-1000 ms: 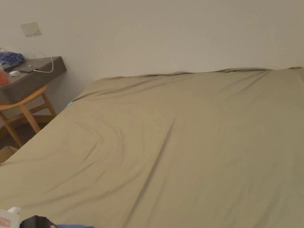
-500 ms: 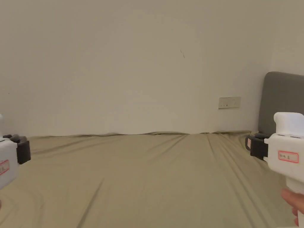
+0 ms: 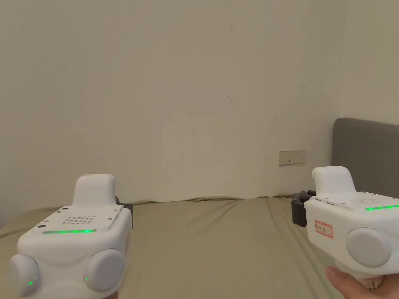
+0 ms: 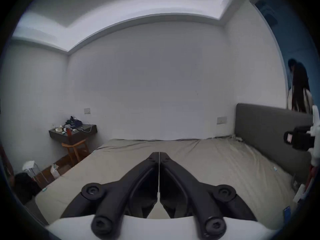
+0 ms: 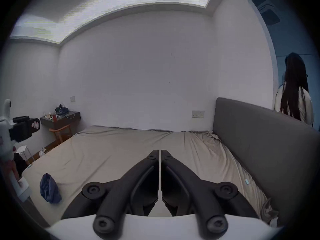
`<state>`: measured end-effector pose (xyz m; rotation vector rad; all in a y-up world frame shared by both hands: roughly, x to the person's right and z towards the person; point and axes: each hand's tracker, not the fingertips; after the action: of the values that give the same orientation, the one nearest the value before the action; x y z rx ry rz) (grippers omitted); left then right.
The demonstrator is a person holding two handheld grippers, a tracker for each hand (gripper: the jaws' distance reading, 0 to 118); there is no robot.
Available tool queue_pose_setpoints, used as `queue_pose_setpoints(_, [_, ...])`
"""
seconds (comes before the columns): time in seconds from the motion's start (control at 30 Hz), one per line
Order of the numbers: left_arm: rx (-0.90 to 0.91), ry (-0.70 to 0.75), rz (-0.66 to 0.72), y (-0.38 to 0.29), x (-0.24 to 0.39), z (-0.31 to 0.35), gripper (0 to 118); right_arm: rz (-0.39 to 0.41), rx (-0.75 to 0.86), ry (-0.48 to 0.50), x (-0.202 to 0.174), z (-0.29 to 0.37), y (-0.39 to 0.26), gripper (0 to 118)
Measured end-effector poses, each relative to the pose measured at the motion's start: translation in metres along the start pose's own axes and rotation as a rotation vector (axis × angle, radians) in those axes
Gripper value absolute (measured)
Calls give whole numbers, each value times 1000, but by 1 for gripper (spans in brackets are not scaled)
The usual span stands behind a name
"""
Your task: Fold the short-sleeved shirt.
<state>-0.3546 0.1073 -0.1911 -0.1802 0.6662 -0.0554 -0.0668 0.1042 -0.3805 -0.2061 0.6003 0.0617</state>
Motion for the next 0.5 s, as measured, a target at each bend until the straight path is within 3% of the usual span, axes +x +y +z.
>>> queue_pose_setpoints(0.3, [3, 19, 53, 9, -17, 3, 0, -13, 29, -83, 3, 7, 7, 4])
queue_pose_setpoints(0.5, [-7, -20, 91, 10, -13, 5, 0, -26, 25, -78, 3, 7, 6, 4])
